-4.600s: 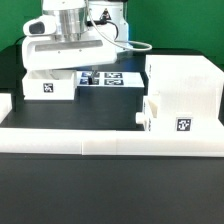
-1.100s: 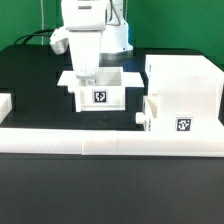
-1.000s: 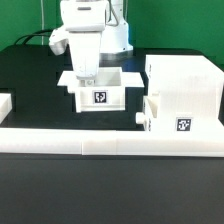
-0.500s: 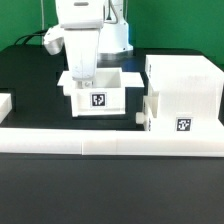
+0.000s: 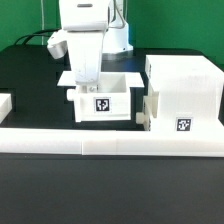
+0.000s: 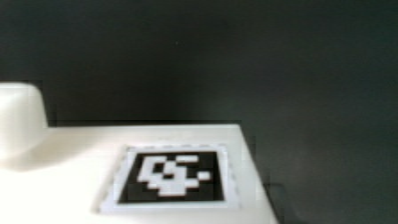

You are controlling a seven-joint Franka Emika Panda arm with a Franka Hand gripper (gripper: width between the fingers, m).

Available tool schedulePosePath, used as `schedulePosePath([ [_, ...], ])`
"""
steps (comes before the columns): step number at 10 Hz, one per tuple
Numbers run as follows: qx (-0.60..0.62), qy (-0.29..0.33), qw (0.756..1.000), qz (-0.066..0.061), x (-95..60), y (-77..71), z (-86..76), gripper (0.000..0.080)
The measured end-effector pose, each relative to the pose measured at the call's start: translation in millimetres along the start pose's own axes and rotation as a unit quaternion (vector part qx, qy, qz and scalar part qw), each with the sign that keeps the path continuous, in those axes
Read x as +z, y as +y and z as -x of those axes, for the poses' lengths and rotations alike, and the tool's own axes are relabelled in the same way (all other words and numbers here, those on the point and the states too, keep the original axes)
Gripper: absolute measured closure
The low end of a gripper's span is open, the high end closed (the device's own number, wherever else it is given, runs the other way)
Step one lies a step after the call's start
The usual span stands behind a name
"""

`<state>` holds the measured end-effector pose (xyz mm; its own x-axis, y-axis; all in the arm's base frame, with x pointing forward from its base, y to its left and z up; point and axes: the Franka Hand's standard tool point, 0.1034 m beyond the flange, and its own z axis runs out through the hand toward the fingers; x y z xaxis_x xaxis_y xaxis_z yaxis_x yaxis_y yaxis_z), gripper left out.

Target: Assemble drawer

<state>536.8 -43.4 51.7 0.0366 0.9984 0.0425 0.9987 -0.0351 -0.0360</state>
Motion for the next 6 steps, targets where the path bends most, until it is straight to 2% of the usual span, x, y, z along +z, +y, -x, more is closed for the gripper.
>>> schedulePosePath([
  [1, -0.006, 0.0, 1.0, 0.0, 0.2, 0.7, -5.2, 0.0754],
  [2, -0.023, -0.005, 1.0, 0.016, -2.8, 8.4, -12.7, 0.0754],
  [3, -0.042, -0.01, 0.998, 0.045, -5.5, 16.3, -18.6, 0.0754],
  [4, -0.039, -0.01, 0.998, 0.038, -2.8, 12.5, -16.4, 0.0754],
  [6, -0.041, -0.01, 0.998, 0.039, -1.9, 11.8, -19.8, 0.0754],
])
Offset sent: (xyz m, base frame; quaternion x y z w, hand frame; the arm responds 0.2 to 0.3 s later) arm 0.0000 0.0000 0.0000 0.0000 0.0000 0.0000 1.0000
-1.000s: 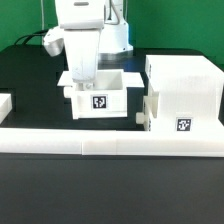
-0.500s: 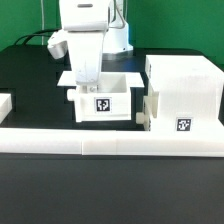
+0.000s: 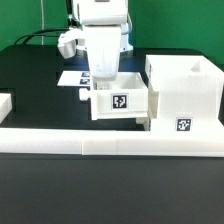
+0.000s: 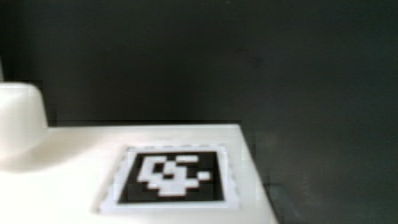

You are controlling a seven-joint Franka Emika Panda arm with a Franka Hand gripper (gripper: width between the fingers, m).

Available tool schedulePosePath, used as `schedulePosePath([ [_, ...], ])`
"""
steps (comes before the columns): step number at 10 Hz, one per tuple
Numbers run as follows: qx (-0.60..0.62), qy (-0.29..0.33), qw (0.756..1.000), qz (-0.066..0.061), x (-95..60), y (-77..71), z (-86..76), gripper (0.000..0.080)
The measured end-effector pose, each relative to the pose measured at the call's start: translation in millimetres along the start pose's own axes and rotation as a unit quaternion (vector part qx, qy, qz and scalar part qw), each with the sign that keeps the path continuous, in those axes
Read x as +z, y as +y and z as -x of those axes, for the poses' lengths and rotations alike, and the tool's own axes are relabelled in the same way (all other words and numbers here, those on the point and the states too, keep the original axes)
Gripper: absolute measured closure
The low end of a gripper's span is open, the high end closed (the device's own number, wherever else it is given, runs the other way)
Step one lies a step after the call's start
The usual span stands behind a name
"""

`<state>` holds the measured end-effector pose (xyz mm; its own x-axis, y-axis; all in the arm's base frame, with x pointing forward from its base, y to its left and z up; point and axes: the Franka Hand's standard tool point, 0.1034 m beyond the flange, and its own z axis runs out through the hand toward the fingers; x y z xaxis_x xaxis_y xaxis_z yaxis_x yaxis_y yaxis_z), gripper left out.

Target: Assemble drawer

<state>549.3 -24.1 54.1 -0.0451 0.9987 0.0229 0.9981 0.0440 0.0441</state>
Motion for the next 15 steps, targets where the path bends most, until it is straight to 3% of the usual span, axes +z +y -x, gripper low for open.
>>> schedulePosePath([
  [2, 0.009, 0.0, 1.0, 0.0, 0.1, 0.3, -5.2, 0.0754],
  [4, 0.01, -0.001, 1.0, -0.015, 1.2, -3.0, -3.8, 0.0754],
  [15, 0.024, 0.0, 1.0, -0.015, 2.3, -2.9, -15.3, 0.0754],
])
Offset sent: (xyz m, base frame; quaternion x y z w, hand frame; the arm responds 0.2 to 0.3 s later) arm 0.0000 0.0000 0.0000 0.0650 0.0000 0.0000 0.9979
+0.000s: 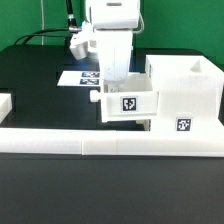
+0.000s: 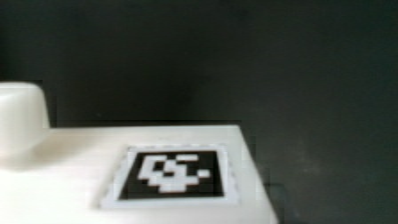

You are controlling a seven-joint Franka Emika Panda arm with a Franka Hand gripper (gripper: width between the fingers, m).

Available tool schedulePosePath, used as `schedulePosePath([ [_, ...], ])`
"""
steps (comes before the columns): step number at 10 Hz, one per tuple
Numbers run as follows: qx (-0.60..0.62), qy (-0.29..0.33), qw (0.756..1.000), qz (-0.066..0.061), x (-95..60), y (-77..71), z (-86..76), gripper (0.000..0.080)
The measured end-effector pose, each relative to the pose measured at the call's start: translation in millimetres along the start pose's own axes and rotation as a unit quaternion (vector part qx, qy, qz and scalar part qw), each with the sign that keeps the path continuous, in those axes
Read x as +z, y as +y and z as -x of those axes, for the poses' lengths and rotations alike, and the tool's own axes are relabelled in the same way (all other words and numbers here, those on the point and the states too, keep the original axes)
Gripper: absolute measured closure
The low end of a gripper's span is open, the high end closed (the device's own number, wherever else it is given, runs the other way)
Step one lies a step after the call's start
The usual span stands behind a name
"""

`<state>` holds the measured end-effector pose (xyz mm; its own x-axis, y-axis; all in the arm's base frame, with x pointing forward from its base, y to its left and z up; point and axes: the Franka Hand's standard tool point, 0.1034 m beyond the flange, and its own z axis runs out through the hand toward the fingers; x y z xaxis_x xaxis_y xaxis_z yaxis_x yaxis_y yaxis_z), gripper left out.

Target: Assemble drawer

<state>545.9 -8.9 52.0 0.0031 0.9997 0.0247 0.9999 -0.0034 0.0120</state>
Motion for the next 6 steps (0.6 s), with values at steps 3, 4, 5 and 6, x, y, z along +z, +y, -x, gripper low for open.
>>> schedulePosePath([
  [3, -0.008, 0.0, 1.0, 0.0, 0.5, -0.3, -8.9, 0.0754],
  [4, -0.004, 0.0, 1.0, -0.001, 1.2, -0.8, -10.7, 0.0754],
  [5, -0.003, 0.0, 1.0, -0.002, 1.3, -0.9, -11.0, 0.0754],
  [6, -0.003, -0.001, 1.0, -0.002, 1.4, -1.1, -11.4, 0.0754],
])
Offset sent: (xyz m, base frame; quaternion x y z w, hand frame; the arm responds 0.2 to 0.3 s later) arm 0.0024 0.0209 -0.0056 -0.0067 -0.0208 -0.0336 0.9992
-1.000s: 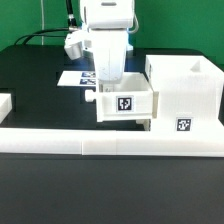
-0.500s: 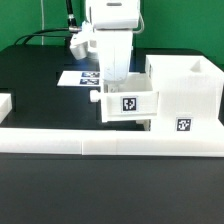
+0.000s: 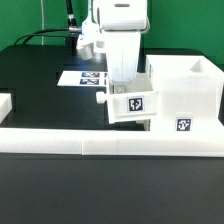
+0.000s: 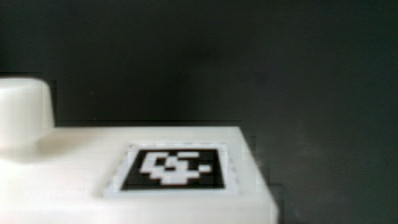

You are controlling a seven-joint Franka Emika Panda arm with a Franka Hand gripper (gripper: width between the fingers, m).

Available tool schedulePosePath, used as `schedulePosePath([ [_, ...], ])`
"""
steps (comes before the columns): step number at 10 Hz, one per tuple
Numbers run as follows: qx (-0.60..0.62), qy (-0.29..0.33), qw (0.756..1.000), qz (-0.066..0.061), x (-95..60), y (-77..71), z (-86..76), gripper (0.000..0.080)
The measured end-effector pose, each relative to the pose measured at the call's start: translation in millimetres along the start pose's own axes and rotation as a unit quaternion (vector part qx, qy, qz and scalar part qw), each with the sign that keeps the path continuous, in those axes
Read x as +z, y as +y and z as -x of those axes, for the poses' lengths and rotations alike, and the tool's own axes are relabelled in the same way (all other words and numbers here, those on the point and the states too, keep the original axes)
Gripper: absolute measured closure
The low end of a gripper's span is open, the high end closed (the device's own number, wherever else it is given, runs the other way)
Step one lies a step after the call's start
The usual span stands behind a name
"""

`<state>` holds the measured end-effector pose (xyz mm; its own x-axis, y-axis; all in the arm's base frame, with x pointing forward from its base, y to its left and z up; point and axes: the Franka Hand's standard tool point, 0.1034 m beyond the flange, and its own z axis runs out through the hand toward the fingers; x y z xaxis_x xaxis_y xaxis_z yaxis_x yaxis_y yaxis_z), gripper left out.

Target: Assemble drawer

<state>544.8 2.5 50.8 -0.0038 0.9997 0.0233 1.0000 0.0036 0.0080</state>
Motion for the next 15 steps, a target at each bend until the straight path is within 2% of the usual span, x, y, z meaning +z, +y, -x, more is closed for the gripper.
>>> schedulePosePath([
  [7, 0.006, -0.003, 1.0, 0.003, 0.5, -0.1, 0.5, 0.0754],
  [8, 0.007, -0.004, 1.0, 0.0, -0.1, 0.2, 1.7, 0.0563],
  [9, 0.007, -0.004, 1.0, 0.002, -1.8, 2.8, 0.8, 0.0563],
  [10, 0.008, -0.004, 1.0, 0.001, -4.3, 5.5, -1.2, 0.0362],
  [11, 0.008, -0.005, 1.0, 0.001, -8.7, 9.7, -2.1, 0.0214],
  [12, 0.009, -0.008, 1.0, -0.003, -15.1, 13.2, -2.1, 0.0214],
  [13, 0.008, -0.012, 1.0, -0.005, -28.6, 21.1, -1.7, 0.0162],
  [14, 0.005, -0.016, 1.0, -0.005, -37.6, 22.3, 2.5, 0.0162],
  [15, -0.007, -0.023, 1.0, -0.02, -52.0, 22.5, 12.1, 0.0151],
])
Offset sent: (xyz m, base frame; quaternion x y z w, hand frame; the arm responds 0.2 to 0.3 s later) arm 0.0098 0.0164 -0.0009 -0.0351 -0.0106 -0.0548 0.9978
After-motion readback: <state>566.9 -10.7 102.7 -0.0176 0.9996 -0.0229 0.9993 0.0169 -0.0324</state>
